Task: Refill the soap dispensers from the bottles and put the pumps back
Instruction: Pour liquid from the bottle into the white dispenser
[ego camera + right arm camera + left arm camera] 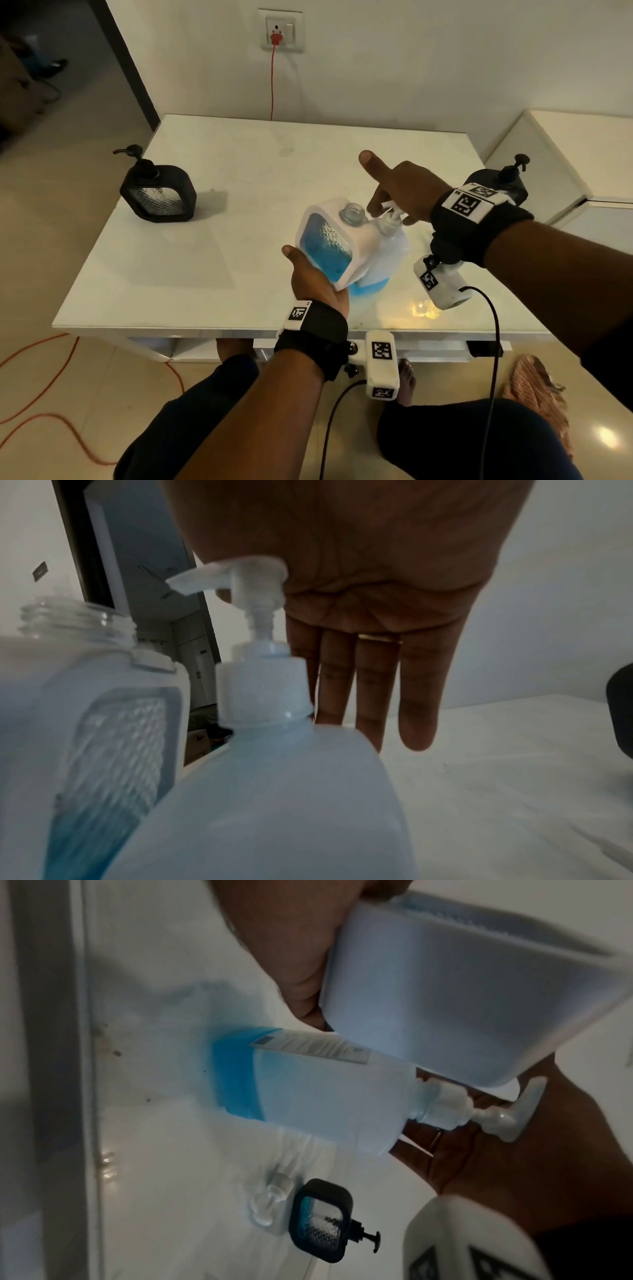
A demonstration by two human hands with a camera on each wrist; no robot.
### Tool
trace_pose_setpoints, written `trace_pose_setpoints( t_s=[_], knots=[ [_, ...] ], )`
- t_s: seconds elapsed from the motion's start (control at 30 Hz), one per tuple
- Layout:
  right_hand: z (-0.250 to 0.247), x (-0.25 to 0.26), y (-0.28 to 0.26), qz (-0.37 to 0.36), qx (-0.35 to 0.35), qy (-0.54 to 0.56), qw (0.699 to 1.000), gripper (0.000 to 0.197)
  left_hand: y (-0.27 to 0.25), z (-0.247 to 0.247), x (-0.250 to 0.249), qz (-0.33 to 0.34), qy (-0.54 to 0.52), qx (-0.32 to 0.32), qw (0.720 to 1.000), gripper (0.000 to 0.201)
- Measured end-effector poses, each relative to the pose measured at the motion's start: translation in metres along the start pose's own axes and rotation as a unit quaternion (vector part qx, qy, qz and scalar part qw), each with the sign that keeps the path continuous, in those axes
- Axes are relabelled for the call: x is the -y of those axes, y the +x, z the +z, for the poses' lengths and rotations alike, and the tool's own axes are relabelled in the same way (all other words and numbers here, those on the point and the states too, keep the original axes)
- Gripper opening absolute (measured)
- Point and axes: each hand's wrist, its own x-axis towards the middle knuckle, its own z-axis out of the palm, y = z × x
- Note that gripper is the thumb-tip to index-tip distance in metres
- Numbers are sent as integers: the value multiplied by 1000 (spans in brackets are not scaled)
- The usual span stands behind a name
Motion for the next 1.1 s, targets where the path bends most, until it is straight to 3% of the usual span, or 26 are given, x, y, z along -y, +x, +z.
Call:
trace_pose_setpoints(
  t_s=[0.27, 0.4, 0.53, 0.8, 1.1],
  knots=[
    [1, 7, -2, -39, -27, 0, 999, 86, -6, 2, -12, 9, -24, 13, 1000, 56],
    [-6, 22, -15, -79, -60, -12, 995, 71, -5, 4, -15, 2, -46, 7, 999, 55],
    [-8, 31, -28, -117, -51, -32, 991, 58, -6, 8, -18, 7, -71, 22, 997, 56],
    [-14, 43, -47, -172, -16, -76, 982, 48, -7, 18, -29, 36, -139, 95, 985, 63],
    [-38, 51, -60, -222, -21, -42, 974, 43, -31, 17, -46, 71, -79, 181, 978, 50]
  ],
)
